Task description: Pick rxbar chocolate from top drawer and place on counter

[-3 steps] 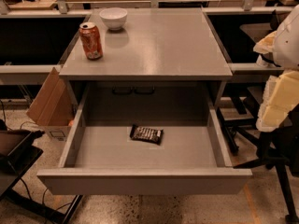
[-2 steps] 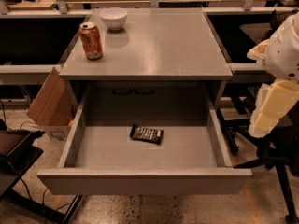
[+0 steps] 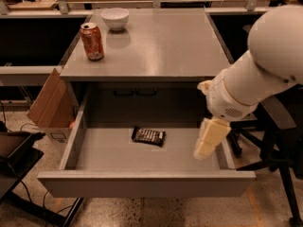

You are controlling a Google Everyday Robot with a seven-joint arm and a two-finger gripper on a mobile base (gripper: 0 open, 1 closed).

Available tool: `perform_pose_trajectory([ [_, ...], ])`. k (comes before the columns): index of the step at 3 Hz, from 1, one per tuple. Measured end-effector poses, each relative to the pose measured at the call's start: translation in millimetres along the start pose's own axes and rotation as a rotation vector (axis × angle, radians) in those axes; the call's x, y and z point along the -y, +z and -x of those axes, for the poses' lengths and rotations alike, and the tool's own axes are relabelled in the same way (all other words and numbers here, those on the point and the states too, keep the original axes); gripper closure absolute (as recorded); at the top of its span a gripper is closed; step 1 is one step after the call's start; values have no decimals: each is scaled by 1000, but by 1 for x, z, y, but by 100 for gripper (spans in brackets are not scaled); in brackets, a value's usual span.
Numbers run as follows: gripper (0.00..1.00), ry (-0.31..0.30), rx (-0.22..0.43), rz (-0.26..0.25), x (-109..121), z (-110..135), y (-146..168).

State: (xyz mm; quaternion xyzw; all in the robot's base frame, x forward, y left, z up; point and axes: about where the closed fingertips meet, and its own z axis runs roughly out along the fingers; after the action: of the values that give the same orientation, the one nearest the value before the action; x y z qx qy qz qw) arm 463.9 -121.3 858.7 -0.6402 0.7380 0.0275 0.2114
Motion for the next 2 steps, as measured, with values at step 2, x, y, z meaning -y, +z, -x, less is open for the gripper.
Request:
perform_pose_trajectory([
  [2, 0, 133, 95, -22, 9, 32, 113],
])
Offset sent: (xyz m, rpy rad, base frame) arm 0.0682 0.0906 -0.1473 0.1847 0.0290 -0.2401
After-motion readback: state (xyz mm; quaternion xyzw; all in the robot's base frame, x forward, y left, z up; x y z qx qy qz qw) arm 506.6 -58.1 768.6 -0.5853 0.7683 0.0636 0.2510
